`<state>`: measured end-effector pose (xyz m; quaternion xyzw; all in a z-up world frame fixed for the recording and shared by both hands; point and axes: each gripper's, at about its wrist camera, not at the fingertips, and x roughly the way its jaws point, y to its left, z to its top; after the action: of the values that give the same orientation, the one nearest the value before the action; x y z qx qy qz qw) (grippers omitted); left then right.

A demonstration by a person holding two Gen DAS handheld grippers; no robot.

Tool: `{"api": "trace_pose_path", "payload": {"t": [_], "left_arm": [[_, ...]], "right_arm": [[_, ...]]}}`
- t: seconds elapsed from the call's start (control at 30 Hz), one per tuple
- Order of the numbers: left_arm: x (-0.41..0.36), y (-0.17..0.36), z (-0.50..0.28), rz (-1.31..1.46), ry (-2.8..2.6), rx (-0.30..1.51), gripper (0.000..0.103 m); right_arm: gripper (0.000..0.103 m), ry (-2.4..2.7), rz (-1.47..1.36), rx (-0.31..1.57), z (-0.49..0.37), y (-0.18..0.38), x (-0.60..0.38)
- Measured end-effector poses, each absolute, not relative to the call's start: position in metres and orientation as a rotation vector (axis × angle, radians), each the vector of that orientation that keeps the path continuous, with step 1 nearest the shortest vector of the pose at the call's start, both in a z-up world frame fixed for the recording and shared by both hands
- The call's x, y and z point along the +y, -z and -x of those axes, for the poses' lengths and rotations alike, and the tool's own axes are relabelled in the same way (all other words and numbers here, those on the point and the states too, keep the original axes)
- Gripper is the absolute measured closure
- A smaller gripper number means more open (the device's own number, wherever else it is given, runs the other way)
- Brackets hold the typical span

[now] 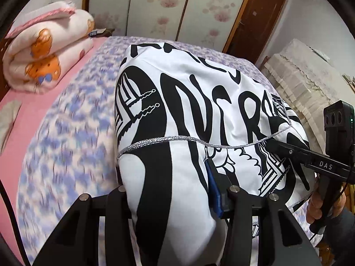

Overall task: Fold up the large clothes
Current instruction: 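Grasp the folded jacket bundle with both tools and lift it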

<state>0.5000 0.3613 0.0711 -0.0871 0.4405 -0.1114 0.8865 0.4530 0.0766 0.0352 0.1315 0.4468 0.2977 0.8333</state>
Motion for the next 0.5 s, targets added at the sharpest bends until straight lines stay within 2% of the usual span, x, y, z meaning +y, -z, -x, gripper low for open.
{"api": "trace_pose_path", "payload": {"t": [0.2, 0.33, 0.37, 0.4, 0.5], "left_arm": [[0.386, -0.051, -0.584, 0.149, 0.252, 0.902, 0.057], [0.396, 0.014, -0.628, 0.149, 0.253, 0.985, 0.053], [0.397, 0.037, -0.635, 0.145, 0.232, 1.014, 0.045], [0.399, 0.056, -0.640, 0.147, 0.216, 1.014, 0.038], [0.407, 0.076, -0.641, 0.169, 0.250, 0.972, 0.034]], "right_arm": [[0.077, -0.631, -0.349, 0.920, -0.519, -0.008, 0.097], [0.074, -0.591, -0.375, 0.995, -0.554, 0.058, 0.108], [0.069, -0.568, -0.364, 1.029, -0.560, 0.077, 0.110], [0.060, -0.535, -0.361, 1.057, -0.564, 0.101, 0.111], [0.054, -0.535, -0.380, 1.039, -0.567, 0.126, 0.107]]}}
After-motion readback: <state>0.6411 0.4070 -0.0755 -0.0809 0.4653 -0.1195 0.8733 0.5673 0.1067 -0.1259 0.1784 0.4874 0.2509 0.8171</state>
